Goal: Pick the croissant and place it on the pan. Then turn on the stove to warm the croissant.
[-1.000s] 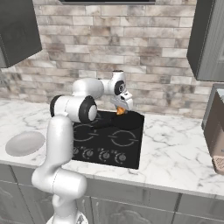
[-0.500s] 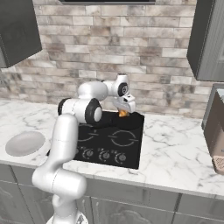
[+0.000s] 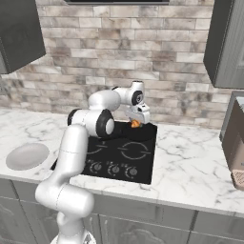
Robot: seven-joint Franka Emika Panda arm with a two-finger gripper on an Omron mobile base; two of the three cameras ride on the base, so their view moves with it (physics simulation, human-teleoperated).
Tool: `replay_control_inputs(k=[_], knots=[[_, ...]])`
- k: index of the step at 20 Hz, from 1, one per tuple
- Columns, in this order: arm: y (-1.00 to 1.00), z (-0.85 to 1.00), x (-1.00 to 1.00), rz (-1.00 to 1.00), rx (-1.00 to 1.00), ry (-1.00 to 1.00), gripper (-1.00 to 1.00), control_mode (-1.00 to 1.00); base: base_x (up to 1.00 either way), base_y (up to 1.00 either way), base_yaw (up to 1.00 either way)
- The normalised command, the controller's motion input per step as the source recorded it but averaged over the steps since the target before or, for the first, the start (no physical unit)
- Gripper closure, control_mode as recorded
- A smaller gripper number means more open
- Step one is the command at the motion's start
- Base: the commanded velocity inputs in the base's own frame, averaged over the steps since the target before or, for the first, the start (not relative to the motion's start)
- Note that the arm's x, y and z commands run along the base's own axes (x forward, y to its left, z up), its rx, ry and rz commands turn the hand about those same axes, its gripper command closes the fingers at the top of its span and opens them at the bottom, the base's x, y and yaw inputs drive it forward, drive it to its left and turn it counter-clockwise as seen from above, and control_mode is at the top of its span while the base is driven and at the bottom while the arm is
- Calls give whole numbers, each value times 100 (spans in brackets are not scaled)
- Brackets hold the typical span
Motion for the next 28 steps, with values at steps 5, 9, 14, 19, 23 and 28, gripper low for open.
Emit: replay_control_inputs(k=[5,9,14,19,23,28], knots=[[0,-24,0,-1,0,0,100,-100,0,0,0],[0,-22,0,-1,0,0,100,-100,0,0,0],[0,-15,0,0,0,2,100,-100,0,0,0],[0,-12,2,0,0,3,100,-100,0,0,0],[-1,-9,5,0,0,3,100,-100,0,0,0],[-11,-6,9,0,0,1,100,-100,0,0,0]])
